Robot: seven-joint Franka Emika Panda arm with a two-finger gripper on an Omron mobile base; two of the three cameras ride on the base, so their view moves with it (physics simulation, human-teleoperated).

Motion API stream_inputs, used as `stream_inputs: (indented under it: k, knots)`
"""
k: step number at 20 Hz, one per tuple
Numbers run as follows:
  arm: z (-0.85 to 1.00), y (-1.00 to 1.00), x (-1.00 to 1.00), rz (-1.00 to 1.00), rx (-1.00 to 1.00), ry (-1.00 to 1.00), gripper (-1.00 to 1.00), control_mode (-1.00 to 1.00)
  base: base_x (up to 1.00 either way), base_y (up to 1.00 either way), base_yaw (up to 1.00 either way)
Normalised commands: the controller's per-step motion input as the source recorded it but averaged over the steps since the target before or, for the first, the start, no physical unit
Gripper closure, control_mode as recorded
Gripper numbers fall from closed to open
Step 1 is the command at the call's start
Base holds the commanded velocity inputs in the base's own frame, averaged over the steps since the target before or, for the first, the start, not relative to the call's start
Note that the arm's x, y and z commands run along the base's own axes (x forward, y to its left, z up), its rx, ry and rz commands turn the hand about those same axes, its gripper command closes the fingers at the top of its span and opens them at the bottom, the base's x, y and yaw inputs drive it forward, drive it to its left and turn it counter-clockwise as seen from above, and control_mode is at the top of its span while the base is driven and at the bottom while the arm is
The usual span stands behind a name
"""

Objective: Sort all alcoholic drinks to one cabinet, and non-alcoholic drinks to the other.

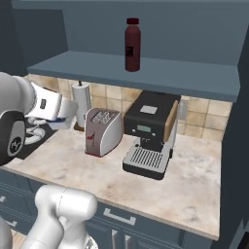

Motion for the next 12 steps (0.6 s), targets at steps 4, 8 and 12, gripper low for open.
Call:
stream_inputs:
  k: [4, 8, 12]
  knots:
    - [0.29, 0.20, 0.24, 0.06, 0.00, -0.09, 1.00, -1.00, 0.00, 0.00, 0.00]
    - [0.46, 0.19, 0.36, 0.02, 0.00, -0.04, 1.00, -1.00, 0.00, 0.00, 0.00]
    - [0.61, 0.06, 0.30, 0.00, 0.00, -0.02, 1.00, -1.00, 0.00, 0.00, 0.00]
